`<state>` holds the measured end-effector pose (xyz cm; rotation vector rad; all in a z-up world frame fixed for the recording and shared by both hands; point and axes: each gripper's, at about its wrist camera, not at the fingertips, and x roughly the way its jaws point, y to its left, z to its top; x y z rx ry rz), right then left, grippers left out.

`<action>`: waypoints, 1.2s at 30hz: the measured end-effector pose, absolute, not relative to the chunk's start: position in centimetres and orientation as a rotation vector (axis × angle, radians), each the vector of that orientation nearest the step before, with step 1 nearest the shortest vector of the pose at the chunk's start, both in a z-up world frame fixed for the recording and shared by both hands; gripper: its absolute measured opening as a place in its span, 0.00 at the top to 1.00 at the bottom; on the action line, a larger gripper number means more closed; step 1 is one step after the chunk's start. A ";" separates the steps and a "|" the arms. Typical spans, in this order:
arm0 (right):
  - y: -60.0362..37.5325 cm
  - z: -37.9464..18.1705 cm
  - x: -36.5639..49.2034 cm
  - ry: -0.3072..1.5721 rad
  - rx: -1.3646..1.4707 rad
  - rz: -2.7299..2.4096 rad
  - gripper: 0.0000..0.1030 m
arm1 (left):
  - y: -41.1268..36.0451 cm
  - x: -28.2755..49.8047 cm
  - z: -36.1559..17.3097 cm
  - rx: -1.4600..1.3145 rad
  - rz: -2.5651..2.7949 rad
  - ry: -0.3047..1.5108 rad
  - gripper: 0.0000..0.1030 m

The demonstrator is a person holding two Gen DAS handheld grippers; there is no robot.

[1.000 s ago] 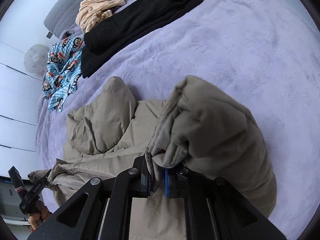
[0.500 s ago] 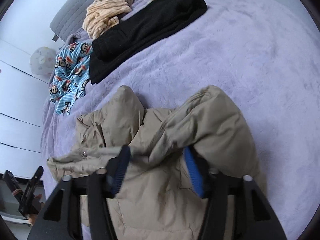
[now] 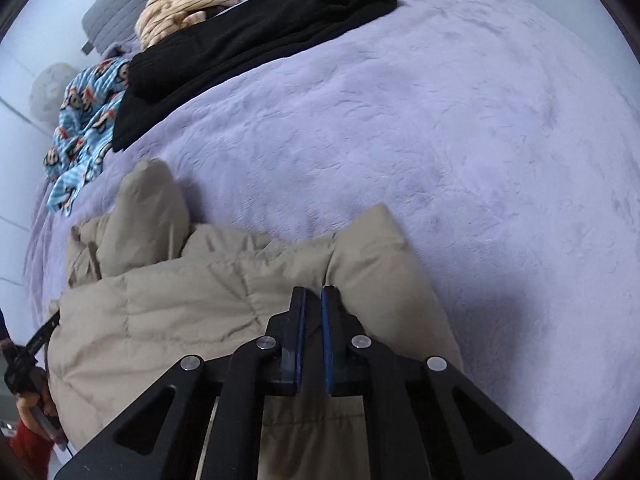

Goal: Fold large clothes

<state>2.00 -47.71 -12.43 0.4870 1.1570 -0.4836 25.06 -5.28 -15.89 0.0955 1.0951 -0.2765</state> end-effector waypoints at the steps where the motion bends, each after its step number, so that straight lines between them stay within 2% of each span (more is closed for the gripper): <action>1: -48.2 -13.0 2.1 1.152 0.509 -0.497 0.96 | -5.6 25.2 -16.3 0.103 -0.281 1.095 0.45; 4: -49.1 -14.6 2.5 1.155 0.534 -0.523 0.97 | -6.0 26.0 -17.0 0.109 -0.285 1.110 0.43; 7: -49.2 -14.6 3.2 1.178 0.524 -0.539 0.97 | -5.6 26.9 -16.9 0.089 -0.259 1.137 0.34; 10: -48.9 -13.1 3.2 1.188 0.530 -0.548 0.92 | -4.8 26.7 -15.6 0.090 -0.212 1.152 0.34; 22: -43.0 -7.3 -2.9 1.146 0.582 -0.478 0.91 | -2.3 21.0 -10.8 0.143 -0.195 1.180 0.34; 23: -42.6 -7.0 -3.6 1.147 0.589 -0.474 0.91 | -2.2 20.4 -10.7 0.138 -0.191 1.184 0.25; 24: -42.1 -6.9 -4.1 1.148 0.597 -0.472 0.91 | -2.0 19.7 -10.5 0.132 -0.185 1.188 0.09; 25: -41.7 -6.7 -4.7 1.149 0.611 -0.469 0.91 | -1.8 19.0 -10.3 0.121 -0.182 1.183 0.06; 34: -39.1 -6.4 -9.0 1.179 0.664 -0.467 0.91 | -1.0 14.1 -9.8 0.135 -0.208 1.220 0.06; 35: -38.7 -6.3 -9.6 1.182 0.672 -0.466 0.91 | -0.9 13.7 -9.8 0.136 -0.209 1.223 0.01; 36: -38.3 -6.3 -10.1 1.185 0.681 -0.464 0.91 | -0.7 13.2 -9.7 0.137 -0.209 1.227 0.00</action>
